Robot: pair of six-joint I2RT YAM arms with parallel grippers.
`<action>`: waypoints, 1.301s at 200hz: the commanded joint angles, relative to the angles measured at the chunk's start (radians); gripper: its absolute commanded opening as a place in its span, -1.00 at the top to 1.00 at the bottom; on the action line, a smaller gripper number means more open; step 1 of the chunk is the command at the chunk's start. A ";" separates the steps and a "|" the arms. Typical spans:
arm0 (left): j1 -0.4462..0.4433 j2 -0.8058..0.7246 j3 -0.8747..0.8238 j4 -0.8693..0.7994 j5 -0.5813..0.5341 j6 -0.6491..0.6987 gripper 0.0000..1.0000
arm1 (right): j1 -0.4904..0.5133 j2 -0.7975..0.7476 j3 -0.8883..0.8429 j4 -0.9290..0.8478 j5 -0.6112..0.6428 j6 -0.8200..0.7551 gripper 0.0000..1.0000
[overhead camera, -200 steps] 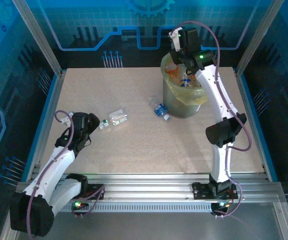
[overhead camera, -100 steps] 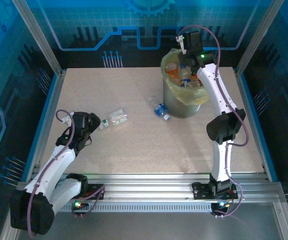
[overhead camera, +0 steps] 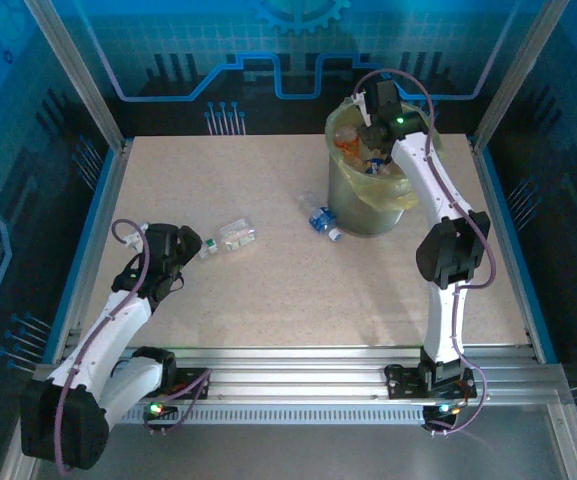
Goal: Put the plastic bottles in the bin
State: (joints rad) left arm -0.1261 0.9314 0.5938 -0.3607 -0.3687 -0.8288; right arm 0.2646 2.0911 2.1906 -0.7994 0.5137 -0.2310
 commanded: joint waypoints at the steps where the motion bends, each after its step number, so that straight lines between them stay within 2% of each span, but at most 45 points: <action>1: 0.003 -0.005 0.029 0.003 0.010 0.020 -0.98 | -0.020 -0.034 -0.004 0.002 0.028 -0.027 0.07; 41: 0.004 -0.004 0.028 0.002 0.011 0.019 -0.98 | -0.013 -0.041 0.042 -0.048 -0.023 -0.013 -0.36; 69: 0.003 -0.005 0.031 -0.003 0.011 0.020 -0.98 | 0.004 -0.060 0.075 -0.078 -0.080 -0.001 -0.51; 124: 0.003 -0.006 0.032 -0.008 0.007 0.026 -0.98 | 0.008 -0.103 0.118 -0.109 -0.264 0.042 -0.56; 178: 0.003 -0.013 0.041 -0.014 0.011 0.045 -0.98 | 0.019 -0.172 0.153 -0.155 -0.389 0.132 -0.54; 202: 0.003 -0.009 0.049 -0.013 0.028 0.062 -0.98 | 0.043 -0.221 0.133 -0.172 -0.426 0.179 -0.61; 224: 0.003 -0.009 0.052 -0.013 0.039 0.068 -0.98 | 0.099 -0.270 0.080 -0.180 -0.419 0.200 -0.66; 260: 0.003 -0.007 0.052 -0.012 0.051 0.068 -0.98 | 0.270 -0.334 -0.045 -0.178 -0.259 0.204 -0.72</action>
State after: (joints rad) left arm -0.1261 0.9314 0.6167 -0.3611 -0.3412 -0.7830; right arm 0.4305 1.7916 2.2154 -0.9508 0.1631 -0.0517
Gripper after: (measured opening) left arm 0.990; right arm 0.849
